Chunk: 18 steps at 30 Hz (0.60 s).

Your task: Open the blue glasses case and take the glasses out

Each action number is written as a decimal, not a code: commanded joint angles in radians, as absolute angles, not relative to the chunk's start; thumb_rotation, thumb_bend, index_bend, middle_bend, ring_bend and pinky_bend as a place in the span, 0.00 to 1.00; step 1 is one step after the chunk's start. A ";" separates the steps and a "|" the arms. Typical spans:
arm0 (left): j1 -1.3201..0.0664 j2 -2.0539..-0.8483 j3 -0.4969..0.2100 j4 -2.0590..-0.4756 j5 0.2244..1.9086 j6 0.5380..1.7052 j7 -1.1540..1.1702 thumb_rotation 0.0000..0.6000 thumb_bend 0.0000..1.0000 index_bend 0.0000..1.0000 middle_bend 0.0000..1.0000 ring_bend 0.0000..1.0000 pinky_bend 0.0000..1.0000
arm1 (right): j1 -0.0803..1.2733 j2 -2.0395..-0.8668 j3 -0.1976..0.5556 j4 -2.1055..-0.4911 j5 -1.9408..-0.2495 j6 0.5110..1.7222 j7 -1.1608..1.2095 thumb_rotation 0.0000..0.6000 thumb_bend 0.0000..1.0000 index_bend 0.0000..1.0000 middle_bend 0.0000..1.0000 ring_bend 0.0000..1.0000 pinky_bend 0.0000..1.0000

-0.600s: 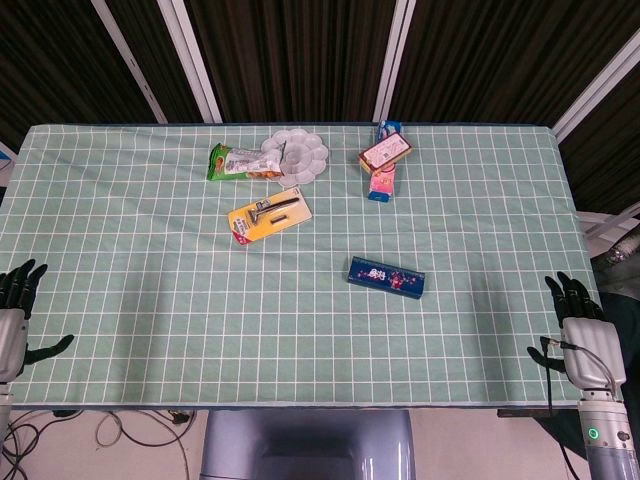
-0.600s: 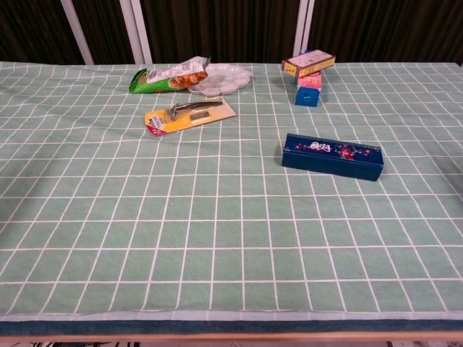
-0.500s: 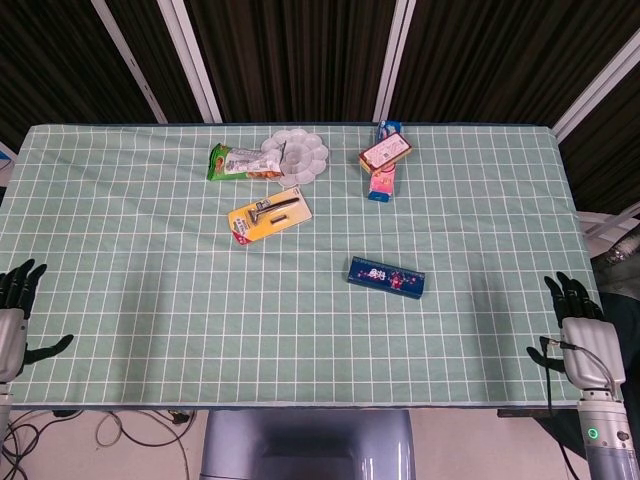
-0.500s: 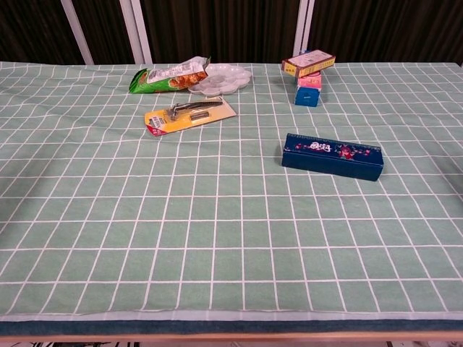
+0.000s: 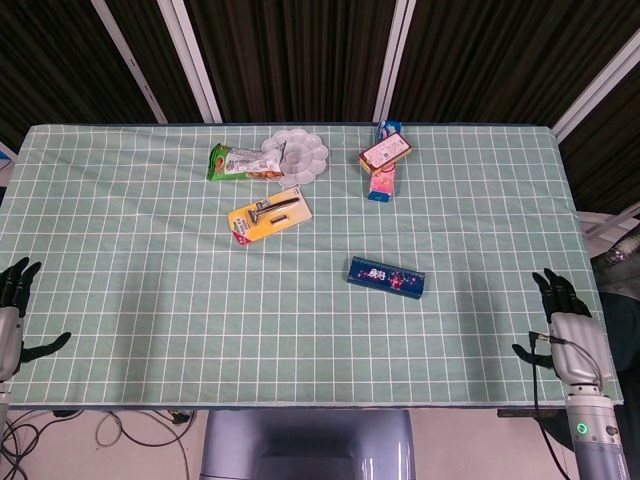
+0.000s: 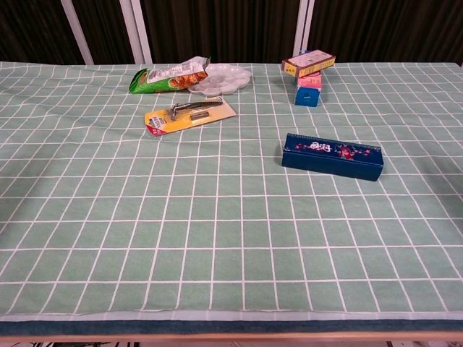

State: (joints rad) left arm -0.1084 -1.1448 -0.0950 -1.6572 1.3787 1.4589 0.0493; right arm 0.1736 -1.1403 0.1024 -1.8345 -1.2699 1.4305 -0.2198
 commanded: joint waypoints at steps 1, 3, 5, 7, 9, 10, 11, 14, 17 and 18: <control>-0.109 -1.144 -0.092 -1.657 1.385 1.459 0.046 1.00 0.02 0.00 0.00 0.00 0.00 | 0.210 -1.140 0.141 -1.903 -1.229 1.401 -0.278 1.00 0.10 0.00 0.00 0.00 0.23; -0.109 -1.145 -0.092 -1.655 1.392 1.462 0.044 1.00 0.02 0.00 0.00 0.00 0.00 | 0.241 -1.160 0.164 -1.933 -1.213 1.388 -0.327 1.00 0.10 0.00 0.00 0.00 0.23; -0.112 -1.147 -0.092 -1.649 1.395 1.460 0.043 1.00 0.02 0.00 0.00 0.00 0.00 | 0.275 -1.190 0.188 -1.959 -1.183 1.372 -0.379 1.00 0.10 0.00 0.00 0.00 0.23; -0.117 -1.151 -0.095 -1.643 1.392 1.453 0.044 1.00 0.02 0.00 0.00 0.00 0.00 | 0.318 -1.238 0.218 -1.976 -1.135 1.358 -0.447 1.00 0.10 0.00 0.00 0.00 0.23; -0.119 -1.152 -0.097 -1.641 1.389 1.449 0.045 1.00 0.02 0.00 0.00 0.00 0.00 | 0.355 -1.282 0.239 -1.972 -1.101 1.347 -0.497 1.00 0.10 0.00 0.00 0.00 0.23; -0.121 -1.153 -0.097 -1.639 1.387 1.446 0.045 1.00 0.02 0.00 0.00 0.00 0.00 | 0.374 -1.309 0.250 -1.968 -1.078 1.343 -0.525 1.00 0.10 0.00 0.00 0.00 0.23; -0.121 -1.153 -0.098 -1.639 1.385 1.445 0.043 1.00 0.02 0.00 0.00 0.00 0.00 | 0.396 -1.337 0.260 -1.960 -1.056 1.338 -0.552 1.00 0.10 0.00 0.00 0.00 0.23; -0.122 -1.153 -0.101 -1.640 1.376 1.441 0.035 1.00 0.02 0.00 0.00 0.00 0.00 | 0.457 -1.420 0.288 -1.926 -0.988 1.325 -0.625 1.00 0.11 0.00 0.00 0.00 0.23; -0.123 -1.150 -0.104 -1.642 1.368 1.435 0.028 1.00 0.02 0.00 0.00 0.00 0.00 | 0.512 -1.502 0.306 -1.876 -0.931 1.317 -0.679 1.00 0.12 0.00 0.00 0.00 0.23; -0.123 -1.150 -0.104 -1.642 1.365 1.433 0.026 1.00 0.02 0.00 0.00 0.00 0.00 | 0.525 -1.522 0.309 -1.862 -0.917 1.313 -0.688 1.00 0.12 0.00 0.00 0.00 0.23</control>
State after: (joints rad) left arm -0.1225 -1.1503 -0.1039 -1.6416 1.3669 1.4343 0.0273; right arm 0.4835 -1.4729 0.2883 -1.8997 -0.9564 1.3271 -0.6495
